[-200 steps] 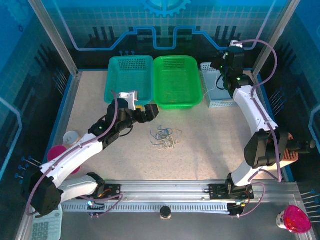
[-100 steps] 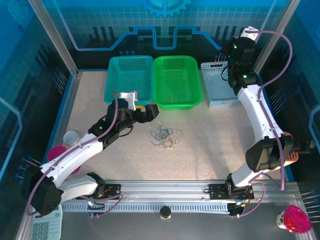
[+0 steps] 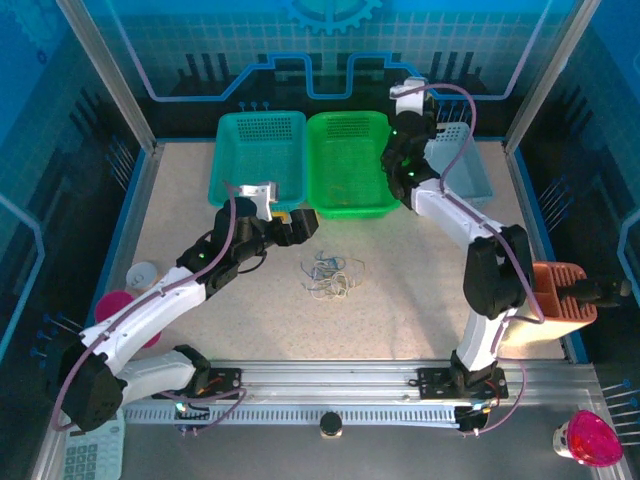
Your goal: Untangle the cables
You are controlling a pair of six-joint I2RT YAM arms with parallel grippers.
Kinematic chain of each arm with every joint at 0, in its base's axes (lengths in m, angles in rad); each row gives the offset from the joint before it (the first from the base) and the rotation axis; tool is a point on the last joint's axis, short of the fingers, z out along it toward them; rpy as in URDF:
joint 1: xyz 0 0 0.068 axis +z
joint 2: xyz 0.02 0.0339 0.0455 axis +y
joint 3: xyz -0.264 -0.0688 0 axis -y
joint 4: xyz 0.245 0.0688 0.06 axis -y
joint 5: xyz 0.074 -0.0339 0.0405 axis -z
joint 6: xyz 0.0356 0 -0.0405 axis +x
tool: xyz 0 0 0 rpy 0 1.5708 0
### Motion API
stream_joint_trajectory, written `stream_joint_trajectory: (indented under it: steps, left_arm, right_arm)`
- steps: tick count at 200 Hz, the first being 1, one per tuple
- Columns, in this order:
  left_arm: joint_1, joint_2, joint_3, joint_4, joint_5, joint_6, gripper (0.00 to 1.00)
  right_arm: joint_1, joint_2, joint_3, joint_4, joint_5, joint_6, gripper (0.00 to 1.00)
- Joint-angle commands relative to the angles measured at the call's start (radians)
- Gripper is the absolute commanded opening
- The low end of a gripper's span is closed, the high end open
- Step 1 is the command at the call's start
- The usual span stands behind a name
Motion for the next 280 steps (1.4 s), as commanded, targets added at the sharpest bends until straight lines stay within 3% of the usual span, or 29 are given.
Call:
stream_joint_trajectory:
  steps: [1,40,66,82,98,113,132,216,280]
  left_arm:
    - [0.009,-0.024,-0.013,0.015,0.017,-0.011,0.99]
    - [0.014,-0.021,-0.015,0.015,0.021,-0.007,0.99]
    - [0.015,-0.012,-0.014,0.028,0.028,-0.014,0.99]
    - [0.014,-0.007,-0.016,0.035,0.031,-0.02,0.99]
    - [0.014,-0.002,-0.016,0.039,0.034,-0.021,0.99]
    - [0.016,-0.002,-0.018,0.038,0.034,-0.022,0.99]
    - [0.015,-0.001,-0.019,0.04,0.035,-0.022,0.99]
    - [0.016,-0.004,-0.013,0.039,0.035,-0.032,0.99]
    - [0.015,-0.02,-0.019,0.034,0.026,-0.034,0.99]
  right_arm:
    - [-0.007,0.015,-0.032,0.148,0.105,-0.083,0.0]
    - [-0.017,0.009,-0.03,0.104,0.103,-0.05,0.0]
    - [-0.037,0.013,0.024,-0.035,0.102,0.018,0.0]
    - [-0.062,0.029,0.092,-0.296,0.095,0.174,0.0]
    - [-0.098,0.045,0.165,-0.635,0.057,0.431,0.0]
    - [-0.153,0.069,0.235,-0.951,-0.064,0.701,0.0]
    - [-0.212,0.107,0.272,-1.137,-0.22,0.877,0.0]
    - [-0.278,0.327,0.392,-1.333,-0.555,0.971,0.0]
    - [-0.315,0.413,0.415,-1.324,-0.83,0.966,0.0]
